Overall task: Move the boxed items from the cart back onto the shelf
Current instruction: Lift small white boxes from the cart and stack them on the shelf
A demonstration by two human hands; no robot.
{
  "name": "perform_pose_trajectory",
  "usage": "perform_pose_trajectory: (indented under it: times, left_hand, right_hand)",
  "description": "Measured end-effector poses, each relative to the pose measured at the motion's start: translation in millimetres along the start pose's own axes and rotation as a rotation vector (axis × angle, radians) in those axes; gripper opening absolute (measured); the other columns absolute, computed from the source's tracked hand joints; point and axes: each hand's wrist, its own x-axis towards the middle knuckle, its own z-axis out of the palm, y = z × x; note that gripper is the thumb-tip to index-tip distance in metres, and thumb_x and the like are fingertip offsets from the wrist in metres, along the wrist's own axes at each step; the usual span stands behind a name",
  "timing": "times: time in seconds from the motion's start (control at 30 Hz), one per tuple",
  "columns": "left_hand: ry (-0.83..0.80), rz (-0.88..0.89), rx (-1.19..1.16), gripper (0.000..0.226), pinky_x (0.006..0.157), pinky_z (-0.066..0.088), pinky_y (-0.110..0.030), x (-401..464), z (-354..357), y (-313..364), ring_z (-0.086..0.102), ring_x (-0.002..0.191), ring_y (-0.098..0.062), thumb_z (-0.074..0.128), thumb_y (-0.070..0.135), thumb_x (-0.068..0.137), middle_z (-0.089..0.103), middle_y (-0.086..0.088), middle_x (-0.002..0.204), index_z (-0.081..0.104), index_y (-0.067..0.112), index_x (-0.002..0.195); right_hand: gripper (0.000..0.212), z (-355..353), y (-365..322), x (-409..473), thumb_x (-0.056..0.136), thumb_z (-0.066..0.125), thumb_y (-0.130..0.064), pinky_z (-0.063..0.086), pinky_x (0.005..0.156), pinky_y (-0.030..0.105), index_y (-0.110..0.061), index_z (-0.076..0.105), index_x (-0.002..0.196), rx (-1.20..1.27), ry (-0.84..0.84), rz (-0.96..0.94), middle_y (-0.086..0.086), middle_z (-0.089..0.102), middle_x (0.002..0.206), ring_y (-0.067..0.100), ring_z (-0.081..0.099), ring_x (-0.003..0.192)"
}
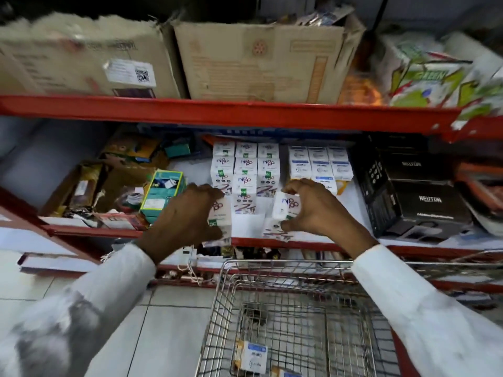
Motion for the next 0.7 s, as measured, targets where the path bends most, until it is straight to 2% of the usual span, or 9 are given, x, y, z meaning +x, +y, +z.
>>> perform_pose_trajectory:
  times: [0.1,0.23,0.37,0.53,0.7]
  left_hand:
    - [0.042,-0.002,0.025,0.086,0.094,0.052,-0.046,33.9,5.4,-21.5,0.053,0.118,-0.031,0.086,0.037,0.061,0.059,-0.01,0.13,0.05,0.017,0.136]
    - [0.074,-0.025,0.045,0.087,0.096,0.05,-0.05,70.2,19.4,-39.9,0.046,0.123,-0.034,0.087,0.033,0.062,0.051,-0.011,0.134,0.047,0.016,0.138]
    - [0.057,-0.014,0.093,0.085,0.097,0.047,-0.055,97.4,34.4,-47.6,0.045,0.122,-0.037,0.085,0.035,0.063,0.051,-0.012,0.133,0.047,0.018,0.138]
    - [0.024,-0.028,0.119,0.08,0.097,0.043,-0.055,112.1,48.9,-52.0,0.045,0.121,-0.037,0.083,0.037,0.065,0.051,-0.014,0.132,0.049,0.015,0.135]
    - [0.036,-0.011,0.122,0.072,0.097,0.043,-0.053,122.9,52.3,-49.9,0.046,0.118,-0.038,0.078,0.032,0.069,0.05,-0.015,0.131,0.052,0.014,0.133]
  right_hand:
    - [0.087,0.5,-6.6,32.0,0.056,0.088,-0.038,0.049,0.087,0.033,-0.018,0.052,0.133,-0.07,0.051,-0.017,0.004,0.054,0.129,0.024,0.054,0.115]
    - [0.087,13.0,-6.0,67.3,0.057,0.087,-0.039,0.052,0.088,0.039,-0.017,0.053,0.134,-0.172,0.081,-0.033,0.007,0.052,0.132,0.028,0.049,0.121]
    - [0.087,23.1,-3.1,92.5,0.057,0.088,-0.039,0.049,0.09,0.04,-0.015,0.054,0.134,-0.235,0.085,-0.021,0.008,0.05,0.131,0.029,0.045,0.123]
    - [0.086,41.8,-2.4,109.6,0.059,0.086,-0.041,0.045,0.093,0.039,-0.018,0.053,0.135,-0.276,0.037,-0.004,0.008,0.05,0.132,0.03,0.042,0.126]
    - [0.086,48.3,-0.3,116.9,0.062,0.085,-0.04,0.049,0.097,0.041,-0.014,0.053,0.137,-0.262,0.053,-0.011,0.01,0.05,0.129,0.029,0.047,0.123]
